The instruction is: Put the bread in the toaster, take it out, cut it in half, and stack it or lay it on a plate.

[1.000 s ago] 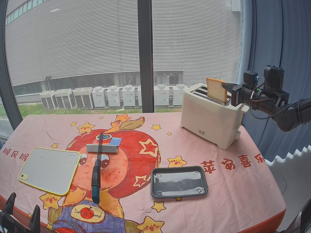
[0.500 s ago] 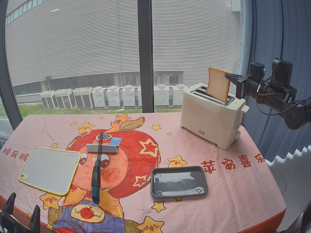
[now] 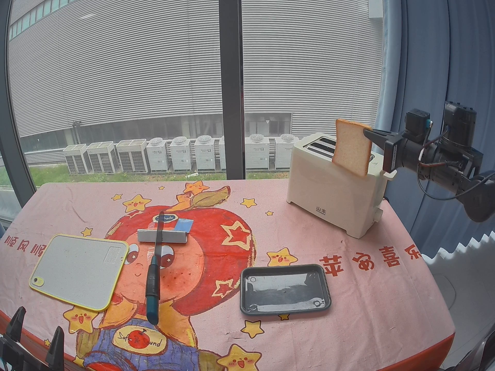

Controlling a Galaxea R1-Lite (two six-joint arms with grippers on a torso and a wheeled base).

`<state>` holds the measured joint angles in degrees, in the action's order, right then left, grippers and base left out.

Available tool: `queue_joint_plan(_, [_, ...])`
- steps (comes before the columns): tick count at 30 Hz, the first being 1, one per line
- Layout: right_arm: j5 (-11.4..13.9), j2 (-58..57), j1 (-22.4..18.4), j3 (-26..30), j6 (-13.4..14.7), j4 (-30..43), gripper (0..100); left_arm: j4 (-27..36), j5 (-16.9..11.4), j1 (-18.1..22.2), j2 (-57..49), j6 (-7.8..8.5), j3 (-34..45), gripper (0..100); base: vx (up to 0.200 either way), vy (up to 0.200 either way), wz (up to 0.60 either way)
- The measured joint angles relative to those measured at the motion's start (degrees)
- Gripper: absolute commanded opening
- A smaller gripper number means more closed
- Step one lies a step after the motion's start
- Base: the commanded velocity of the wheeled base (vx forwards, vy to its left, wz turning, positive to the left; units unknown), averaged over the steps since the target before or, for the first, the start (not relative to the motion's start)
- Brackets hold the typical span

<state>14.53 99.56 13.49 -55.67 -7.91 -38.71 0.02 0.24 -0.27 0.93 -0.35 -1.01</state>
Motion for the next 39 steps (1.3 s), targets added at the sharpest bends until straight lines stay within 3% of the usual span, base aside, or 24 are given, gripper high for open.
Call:
queue_joint_plan(18, [-0.26,-9.85,4.13,18.99,0.15,-0.76,0,-0.02,0.0,0.0,0.0,0.0,0.0,100,0.0,0.0,0.0])
queue_joint_plan(30, [-0.52,-11.91,4.47,29.42,1.05,-17.96,0,-0.02,0.0,0.0,0.0,0.0,0.0,100,0.0,0.0,0.0])
queue_joint_plan(39, [-0.83,-12.76,5.88,31.81,1.02,-18.52,0,-0.02,0.0,0.0,0.0,0.0,0.0,100,0.0,0.0,0.0])
